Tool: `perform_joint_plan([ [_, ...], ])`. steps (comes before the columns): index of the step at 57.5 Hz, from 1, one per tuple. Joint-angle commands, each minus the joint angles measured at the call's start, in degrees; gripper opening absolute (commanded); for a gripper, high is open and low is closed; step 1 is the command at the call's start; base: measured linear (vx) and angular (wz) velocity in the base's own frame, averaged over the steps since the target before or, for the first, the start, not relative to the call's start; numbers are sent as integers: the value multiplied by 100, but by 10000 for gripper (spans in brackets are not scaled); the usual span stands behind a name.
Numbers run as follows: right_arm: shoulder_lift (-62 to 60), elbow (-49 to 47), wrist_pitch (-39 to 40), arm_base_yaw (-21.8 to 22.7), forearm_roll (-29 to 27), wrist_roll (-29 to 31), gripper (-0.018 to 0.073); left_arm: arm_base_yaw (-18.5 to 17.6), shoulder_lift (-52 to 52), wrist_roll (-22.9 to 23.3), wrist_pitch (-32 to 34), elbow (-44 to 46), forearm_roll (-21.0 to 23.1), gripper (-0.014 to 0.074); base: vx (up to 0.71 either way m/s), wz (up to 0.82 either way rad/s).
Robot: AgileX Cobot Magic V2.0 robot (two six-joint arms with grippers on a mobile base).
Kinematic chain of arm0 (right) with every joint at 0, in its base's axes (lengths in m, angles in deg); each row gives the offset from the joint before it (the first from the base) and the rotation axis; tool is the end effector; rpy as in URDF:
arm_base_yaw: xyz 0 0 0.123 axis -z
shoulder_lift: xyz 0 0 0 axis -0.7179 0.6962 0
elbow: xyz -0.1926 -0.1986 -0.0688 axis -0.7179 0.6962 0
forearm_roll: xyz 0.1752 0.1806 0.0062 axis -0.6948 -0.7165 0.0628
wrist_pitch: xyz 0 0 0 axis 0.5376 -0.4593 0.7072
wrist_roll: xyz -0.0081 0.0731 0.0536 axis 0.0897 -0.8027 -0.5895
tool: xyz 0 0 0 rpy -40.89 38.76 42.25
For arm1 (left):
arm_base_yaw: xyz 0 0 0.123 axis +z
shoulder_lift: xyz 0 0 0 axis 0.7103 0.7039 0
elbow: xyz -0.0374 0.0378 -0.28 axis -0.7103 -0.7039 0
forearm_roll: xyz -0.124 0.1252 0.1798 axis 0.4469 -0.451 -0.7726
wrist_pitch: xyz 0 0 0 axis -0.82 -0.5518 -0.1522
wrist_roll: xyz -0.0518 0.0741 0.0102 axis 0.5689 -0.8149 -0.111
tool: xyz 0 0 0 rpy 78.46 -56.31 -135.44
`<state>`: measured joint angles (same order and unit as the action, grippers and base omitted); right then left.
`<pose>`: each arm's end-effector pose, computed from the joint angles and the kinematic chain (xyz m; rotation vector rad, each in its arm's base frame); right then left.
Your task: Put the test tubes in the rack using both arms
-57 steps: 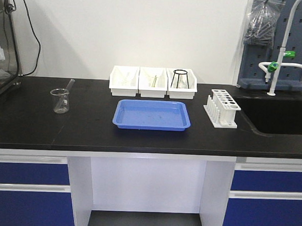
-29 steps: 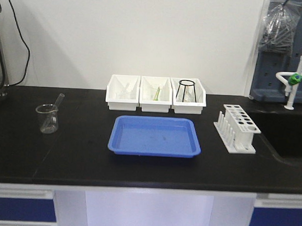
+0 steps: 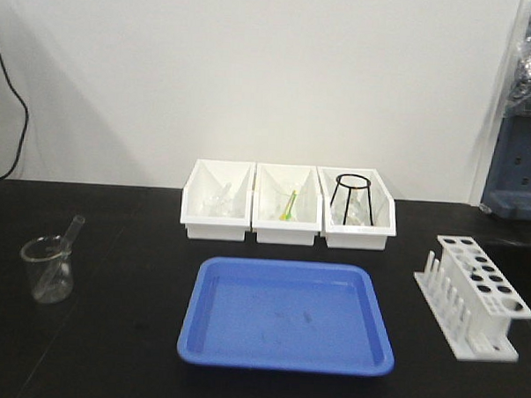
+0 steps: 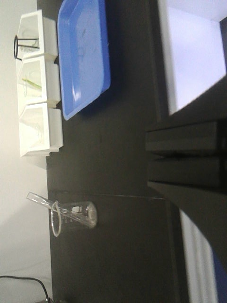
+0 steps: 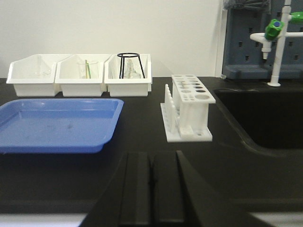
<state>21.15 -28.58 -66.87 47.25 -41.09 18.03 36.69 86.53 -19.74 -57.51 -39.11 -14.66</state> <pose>0.0568 -0.0020 0.1950 0.0222 1.5958 -0.0254 0.0554 -0.0080 0.1836 0.0690 1.7249 -0.1573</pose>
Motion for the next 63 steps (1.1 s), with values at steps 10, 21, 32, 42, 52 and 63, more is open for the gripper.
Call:
perform_joint_plan([
  [10, -41, 59, 426, -3, 18, 33, -7, 0, -112, 13, 468, -150, 34, -15, 45, 0],
  [21, -41, 59, 426, -3, 18, 33, -7, 0, -112, 13, 468, -150, 34, -15, 40, -2],
  [32, -41, 59, 426, -3, 18, 33, -7, 0, -112, 13, 468, -150, 34, -15, 35, -1],
  [42, -41, 59, 426, -3, 18, 33, -7, 0, -112, 13, 468, -150, 34, -15, 27, 2],
  [52, -41, 59, 426, -3, 18, 33, -7, 0, -112, 13, 468, -150, 34, -15, 15, -1],
  [63, -41, 59, 426, -3, 18, 33, -7, 0, -112, 13, 468, -150, 34, -15, 5, -2],
])
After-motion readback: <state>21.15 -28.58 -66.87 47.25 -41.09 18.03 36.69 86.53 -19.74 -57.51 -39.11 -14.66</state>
